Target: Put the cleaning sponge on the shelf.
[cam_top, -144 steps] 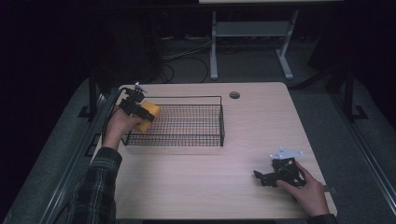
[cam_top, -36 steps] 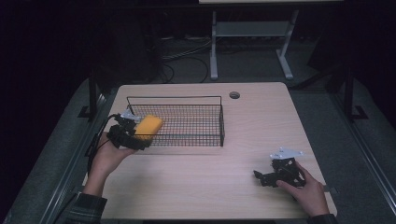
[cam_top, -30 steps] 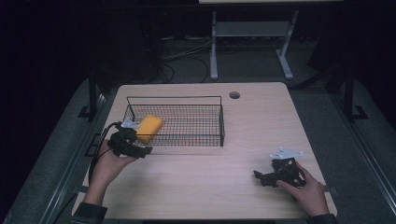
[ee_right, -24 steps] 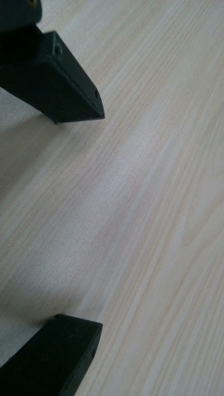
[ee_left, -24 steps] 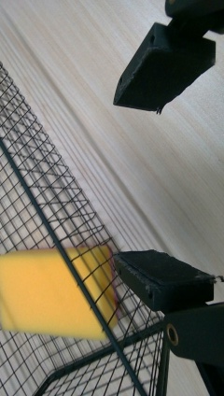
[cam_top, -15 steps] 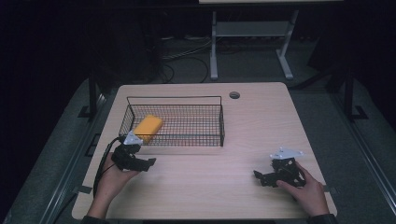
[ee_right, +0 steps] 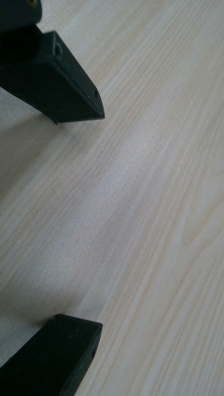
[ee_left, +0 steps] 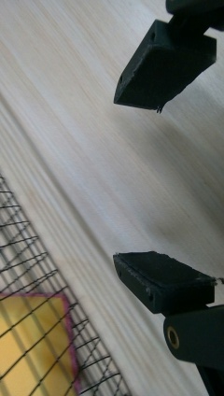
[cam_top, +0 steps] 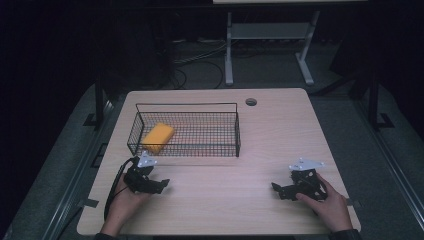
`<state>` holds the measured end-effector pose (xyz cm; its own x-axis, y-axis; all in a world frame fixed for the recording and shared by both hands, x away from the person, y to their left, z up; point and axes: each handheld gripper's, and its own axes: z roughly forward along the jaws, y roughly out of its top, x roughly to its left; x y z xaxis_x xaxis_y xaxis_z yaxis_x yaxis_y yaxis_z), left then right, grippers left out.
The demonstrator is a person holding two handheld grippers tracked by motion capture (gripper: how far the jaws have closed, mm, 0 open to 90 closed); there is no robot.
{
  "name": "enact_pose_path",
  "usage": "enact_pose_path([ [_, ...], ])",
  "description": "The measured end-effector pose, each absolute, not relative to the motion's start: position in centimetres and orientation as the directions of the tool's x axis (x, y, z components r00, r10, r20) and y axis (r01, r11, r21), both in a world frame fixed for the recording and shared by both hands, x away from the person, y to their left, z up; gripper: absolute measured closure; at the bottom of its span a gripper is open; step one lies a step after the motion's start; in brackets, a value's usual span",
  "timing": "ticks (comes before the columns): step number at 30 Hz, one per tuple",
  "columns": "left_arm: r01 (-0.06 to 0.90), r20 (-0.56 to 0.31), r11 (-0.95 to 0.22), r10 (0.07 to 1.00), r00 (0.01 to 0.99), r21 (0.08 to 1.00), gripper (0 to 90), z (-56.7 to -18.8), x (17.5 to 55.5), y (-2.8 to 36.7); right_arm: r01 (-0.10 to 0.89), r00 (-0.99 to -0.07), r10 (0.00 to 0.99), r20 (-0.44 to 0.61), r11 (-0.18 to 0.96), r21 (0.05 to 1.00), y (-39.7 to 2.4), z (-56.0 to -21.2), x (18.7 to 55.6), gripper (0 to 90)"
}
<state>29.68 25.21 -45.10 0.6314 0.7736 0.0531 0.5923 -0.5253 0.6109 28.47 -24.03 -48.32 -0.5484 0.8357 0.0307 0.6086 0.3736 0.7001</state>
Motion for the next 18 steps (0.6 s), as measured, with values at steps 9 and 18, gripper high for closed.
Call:
enact_pose_path([
  [9, 0.594, 0.049, -0.531, 0.769, 0.638, 0.605, 17.1, -46.0, 29.3, 25.3, 0.608, -0.549, 0.835, 0.031, 0.373, 0.7, -24.0, -48.3, 28.5, 0.3],
  [18, 0.595, 0.01, -0.494, 0.775, 0.632, 0.635, 14.1, -46.5, 29.3, 25.9, 0.608, -0.55, 0.835, 0.03, 0.374, 0.7, -24.0, -48.3, 28.5, 0.3],
])
